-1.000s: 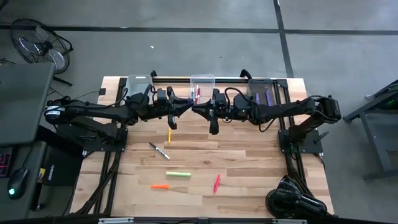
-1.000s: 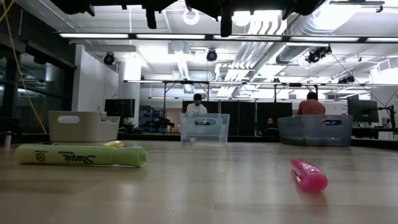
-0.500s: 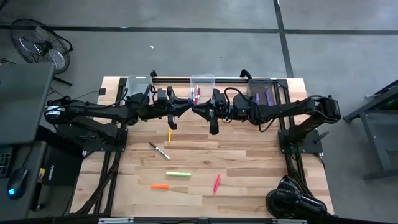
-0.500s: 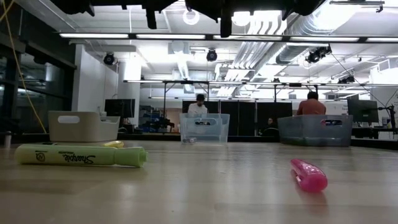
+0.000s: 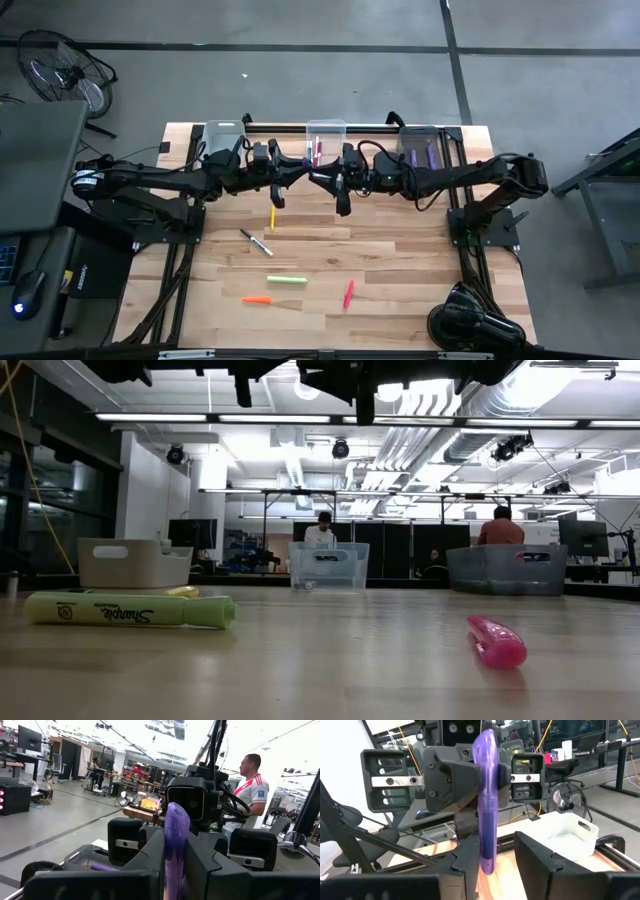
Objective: Pick & Place Markers
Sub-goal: Put the purple pen into the gray bin, then put the yellow pen into the gray bin
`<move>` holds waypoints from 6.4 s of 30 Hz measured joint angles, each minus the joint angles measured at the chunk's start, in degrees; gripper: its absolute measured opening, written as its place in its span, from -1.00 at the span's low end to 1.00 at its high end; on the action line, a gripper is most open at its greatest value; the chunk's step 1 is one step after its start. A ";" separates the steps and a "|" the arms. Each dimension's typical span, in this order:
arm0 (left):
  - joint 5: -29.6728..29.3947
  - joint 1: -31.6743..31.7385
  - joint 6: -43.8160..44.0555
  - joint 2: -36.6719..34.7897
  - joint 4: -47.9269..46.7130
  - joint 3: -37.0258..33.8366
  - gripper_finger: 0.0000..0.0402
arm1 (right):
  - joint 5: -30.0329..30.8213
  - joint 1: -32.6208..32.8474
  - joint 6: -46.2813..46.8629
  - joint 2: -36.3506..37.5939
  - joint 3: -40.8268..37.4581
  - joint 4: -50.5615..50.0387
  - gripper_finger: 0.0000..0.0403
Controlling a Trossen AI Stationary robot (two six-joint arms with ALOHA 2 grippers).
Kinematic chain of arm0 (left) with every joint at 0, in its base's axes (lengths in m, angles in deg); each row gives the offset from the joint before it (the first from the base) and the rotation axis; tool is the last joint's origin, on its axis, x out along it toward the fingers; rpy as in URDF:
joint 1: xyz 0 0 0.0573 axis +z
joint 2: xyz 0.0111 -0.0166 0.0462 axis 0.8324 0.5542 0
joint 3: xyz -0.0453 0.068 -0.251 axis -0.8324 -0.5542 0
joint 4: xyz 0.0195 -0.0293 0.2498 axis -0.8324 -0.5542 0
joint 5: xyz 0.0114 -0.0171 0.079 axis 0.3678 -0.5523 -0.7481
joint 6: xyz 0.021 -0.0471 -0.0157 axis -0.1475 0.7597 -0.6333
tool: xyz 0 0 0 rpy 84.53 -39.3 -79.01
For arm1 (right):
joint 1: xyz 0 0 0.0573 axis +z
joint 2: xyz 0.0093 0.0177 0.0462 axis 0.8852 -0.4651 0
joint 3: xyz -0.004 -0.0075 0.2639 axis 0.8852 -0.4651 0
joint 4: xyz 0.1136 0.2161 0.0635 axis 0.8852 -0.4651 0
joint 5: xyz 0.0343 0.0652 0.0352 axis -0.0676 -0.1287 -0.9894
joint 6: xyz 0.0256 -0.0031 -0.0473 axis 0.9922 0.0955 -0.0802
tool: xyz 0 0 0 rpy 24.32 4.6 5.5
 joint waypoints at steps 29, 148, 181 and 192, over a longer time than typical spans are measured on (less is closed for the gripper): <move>-29.45 0.00 -5.89 -7.67 -18.79 0.02 -0.81 | 12.37 -1.69 7.42 14.64 0.00 -42.49 -0.42; -3.17 51.76 11.86 1.88 -69.62 0.00 -0.47 | 9.46 -1.70 5.49 14.64 0.00 -47.55 -0.41; 10.50 31.94 25.88 -18.36 -70.72 0.00 -0.47 | 9.34 -1.71 5.36 14.64 0.00 -47.55 -0.41; 0.25 17.94 33.34 -16.98 -75.78 0.00 -0.47 | 9.36 -1.69 5.29 14.62 0.00 -47.55 -0.41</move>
